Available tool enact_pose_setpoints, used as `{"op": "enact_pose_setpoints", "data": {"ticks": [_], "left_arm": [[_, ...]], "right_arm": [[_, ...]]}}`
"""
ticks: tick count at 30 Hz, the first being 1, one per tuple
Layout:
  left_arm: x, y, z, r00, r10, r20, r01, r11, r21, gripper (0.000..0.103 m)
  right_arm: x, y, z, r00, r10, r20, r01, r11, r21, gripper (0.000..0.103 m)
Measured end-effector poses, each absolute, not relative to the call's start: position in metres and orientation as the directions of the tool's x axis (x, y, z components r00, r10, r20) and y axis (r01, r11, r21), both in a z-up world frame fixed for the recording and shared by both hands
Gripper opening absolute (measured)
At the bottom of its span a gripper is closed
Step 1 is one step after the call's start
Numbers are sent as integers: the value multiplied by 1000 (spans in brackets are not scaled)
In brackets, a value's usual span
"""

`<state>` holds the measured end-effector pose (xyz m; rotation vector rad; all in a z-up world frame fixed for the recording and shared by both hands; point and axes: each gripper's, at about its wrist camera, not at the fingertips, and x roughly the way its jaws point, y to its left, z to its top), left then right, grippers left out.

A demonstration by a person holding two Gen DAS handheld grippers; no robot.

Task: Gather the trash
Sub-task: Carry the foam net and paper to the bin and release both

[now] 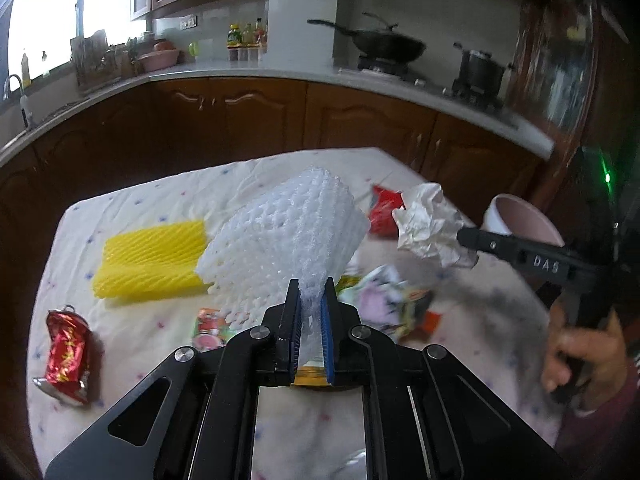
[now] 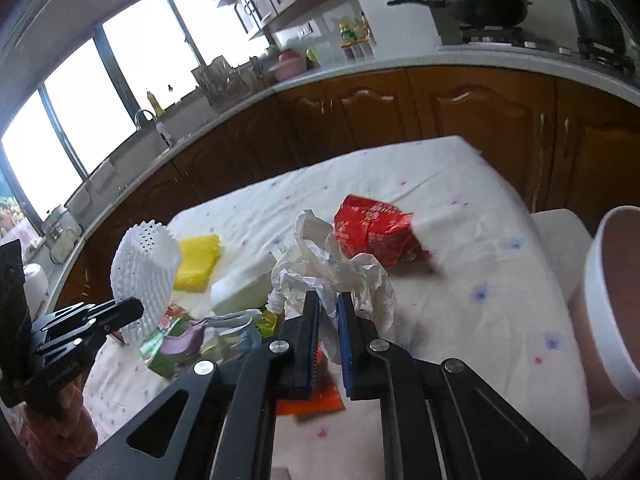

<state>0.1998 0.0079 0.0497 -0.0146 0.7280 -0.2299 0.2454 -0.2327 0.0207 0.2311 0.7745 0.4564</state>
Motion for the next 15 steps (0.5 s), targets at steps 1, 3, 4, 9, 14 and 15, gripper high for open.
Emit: {"op": "enact_pose_setpoints", "data": {"ticks": [1, 3, 4, 9, 14, 15], "left_arm": [[198, 5, 52, 724, -225, -652, 204, 973, -109, 8], [196, 0, 55, 718, -256, -647, 215, 966, -143, 8], [195, -4, 56, 717, -263, -646, 218, 964, -151, 8], [186, -29, 64, 708, -305, -637, 254, 951, -174, 8], [180, -58, 72, 695, -351, -627, 304, 934, -187, 8], [179, -64, 72, 691, -359, -627, 314, 931, -188, 8]], "right_arm": [[241, -239, 24, 632, 475, -612, -306, 879, 366, 9], [236, -248, 29, 643, 471, -604, -296, 880, 371, 9], [233, -251, 31, 648, 468, -601, -293, 881, 371, 9], [213, -279, 40, 679, 439, -588, -261, 893, 366, 9], [192, -306, 47, 711, 408, -573, -224, 904, 365, 9], [188, -313, 48, 717, 402, -570, -214, 905, 368, 9]]}}
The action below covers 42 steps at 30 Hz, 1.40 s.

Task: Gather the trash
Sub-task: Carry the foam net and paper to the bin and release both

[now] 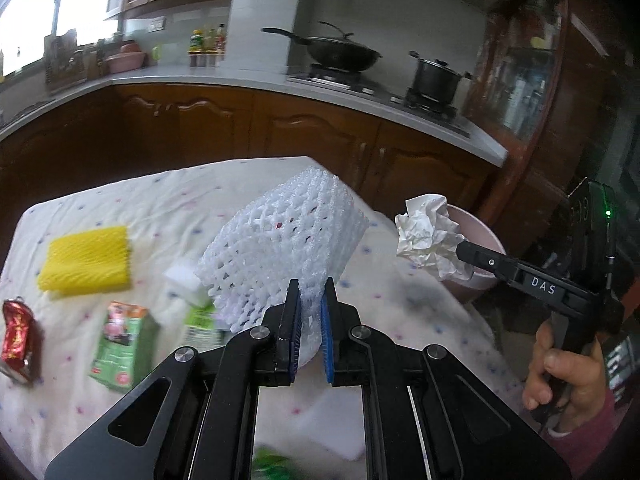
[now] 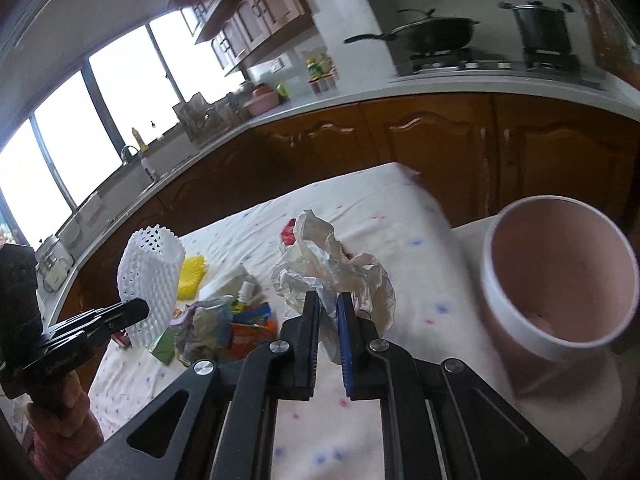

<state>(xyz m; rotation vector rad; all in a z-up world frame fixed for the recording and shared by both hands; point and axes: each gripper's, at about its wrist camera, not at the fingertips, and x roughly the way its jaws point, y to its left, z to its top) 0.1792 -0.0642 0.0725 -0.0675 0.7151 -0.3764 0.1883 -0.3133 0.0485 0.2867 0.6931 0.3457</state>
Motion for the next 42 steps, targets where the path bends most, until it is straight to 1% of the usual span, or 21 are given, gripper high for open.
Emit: {"op": "enact_pose_setpoints", "data": {"ticks": [13, 20, 29, 36, 42], "left_arm": [[177, -143, 76, 647, -449, -616, 415, 886, -209, 8], [184, -191, 76, 616, -488, -619, 474, 857, -204, 8], [212, -246, 73, 569, -516, -641, 520, 829, -206, 8], [240, -285, 56, 524, -521, -673, 534, 817, -216, 8], [262, -313, 42, 494, -517, -699, 540, 813, -218, 8]], "right_arm": [[153, -405, 56, 789, 270, -552, -59, 928, 368, 9], [148, -447, 56, 811, 199, -551, 21, 930, 367, 9], [160, -482, 47, 814, 170, -556, 71, 921, 384, 9], [172, -502, 40, 813, 165, -559, 91, 911, 402, 9], [193, -514, 30, 797, 166, -580, 109, 906, 409, 9]]}}
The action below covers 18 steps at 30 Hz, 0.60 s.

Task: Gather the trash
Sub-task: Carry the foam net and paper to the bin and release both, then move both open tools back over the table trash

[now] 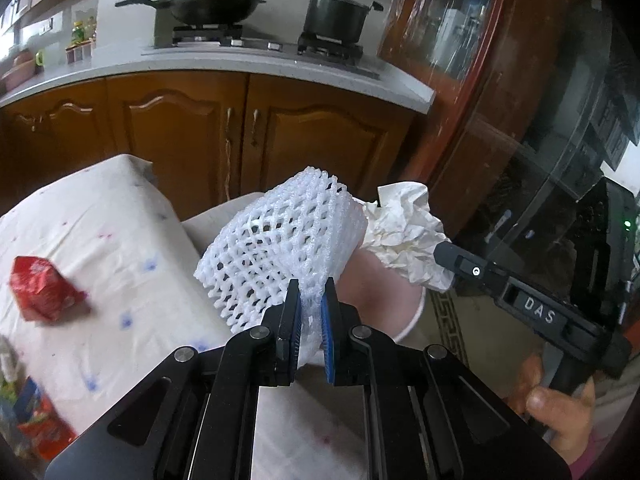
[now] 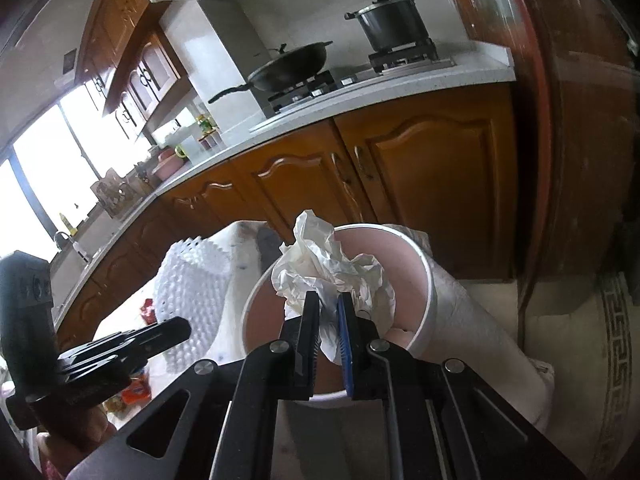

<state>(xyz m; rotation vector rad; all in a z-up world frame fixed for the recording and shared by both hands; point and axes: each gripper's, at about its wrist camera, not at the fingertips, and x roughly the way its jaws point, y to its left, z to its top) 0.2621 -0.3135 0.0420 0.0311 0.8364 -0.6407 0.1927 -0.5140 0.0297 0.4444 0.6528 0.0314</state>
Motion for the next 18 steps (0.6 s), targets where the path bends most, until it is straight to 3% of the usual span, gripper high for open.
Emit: {"op": "enact_pose_setpoints", "data": {"ticks": [7, 9, 11, 12, 14, 15, 18], "left_arm": [[279, -334, 24, 457, -493, -740, 534, 818, -215, 9], [281, -337, 20, 448, -490, -748, 534, 818, -215, 16], [281, -338, 17, 445, -484, -754, 531, 820, -213, 37], [281, -339, 17, 449, -481, -753, 529, 822, -209, 42], [280, -337, 19, 454, -482, -749, 528, 823, -210, 43], [281, -337, 18, 452, -484, -750, 527, 823, -213, 48], [281, -334, 20, 463, -478, -746, 517, 830, -211, 50]], "right_arm": [[207, -519, 14, 772, 171, -612, 127, 902, 412, 10], [211, -521, 9, 763, 168, -624, 137, 902, 410, 11], [214, -522, 7, 756, 172, -632, 142, 899, 415, 14], [214, -523, 6, 753, 178, -634, 142, 896, 421, 15], [214, -524, 4, 748, 182, -638, 148, 892, 428, 21], [214, -525, 3, 750, 181, -637, 149, 891, 428, 23], [211, -527, 3, 756, 185, -628, 153, 883, 444, 42]]}}
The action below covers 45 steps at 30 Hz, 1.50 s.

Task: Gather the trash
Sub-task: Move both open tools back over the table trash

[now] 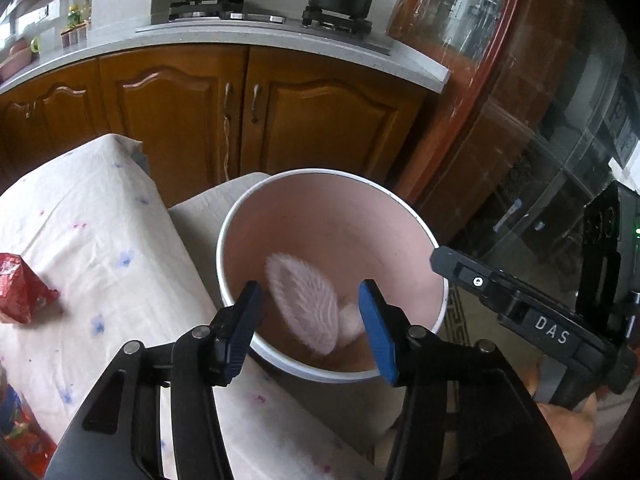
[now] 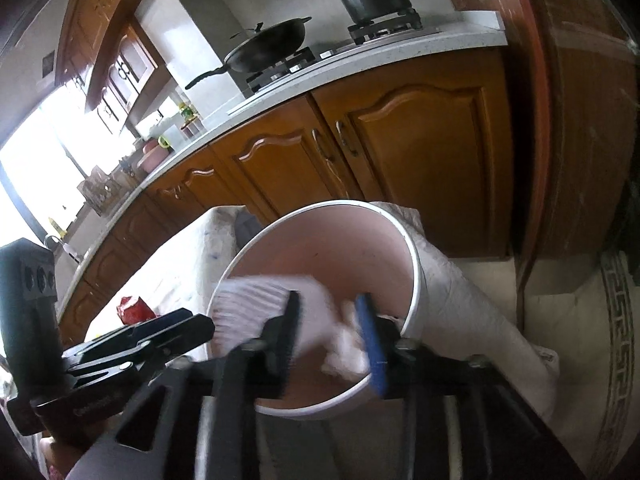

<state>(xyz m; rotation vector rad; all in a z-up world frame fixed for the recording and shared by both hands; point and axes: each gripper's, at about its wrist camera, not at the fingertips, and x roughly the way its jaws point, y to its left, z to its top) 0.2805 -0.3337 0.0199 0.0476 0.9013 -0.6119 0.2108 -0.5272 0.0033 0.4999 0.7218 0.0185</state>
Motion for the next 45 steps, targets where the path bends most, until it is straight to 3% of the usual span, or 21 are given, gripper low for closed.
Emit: {"op": "enact_pose_setpoints", "data": {"ticks": [3, 11, 18, 45], "left_arm": [[279, -324, 23, 464, -486, -741, 502, 833, -232, 51], [265, -285, 38, 515, -471, -716, 434, 864, -256, 67], [245, -238, 53, 569, -451, -688, 376, 886, -270, 74], [178, -62, 83, 722, -343, -601, 196, 934, -299, 77]], "right_arm": [[207, -528, 6, 762, 182, -622, 155, 881, 447, 43], [194, -518, 18, 787, 199, -583, 124, 876, 467, 85], [183, -495, 33, 809, 223, -544, 76, 878, 473, 90], [174, -369, 55, 779, 374, -503, -136, 884, 447, 92]]}}
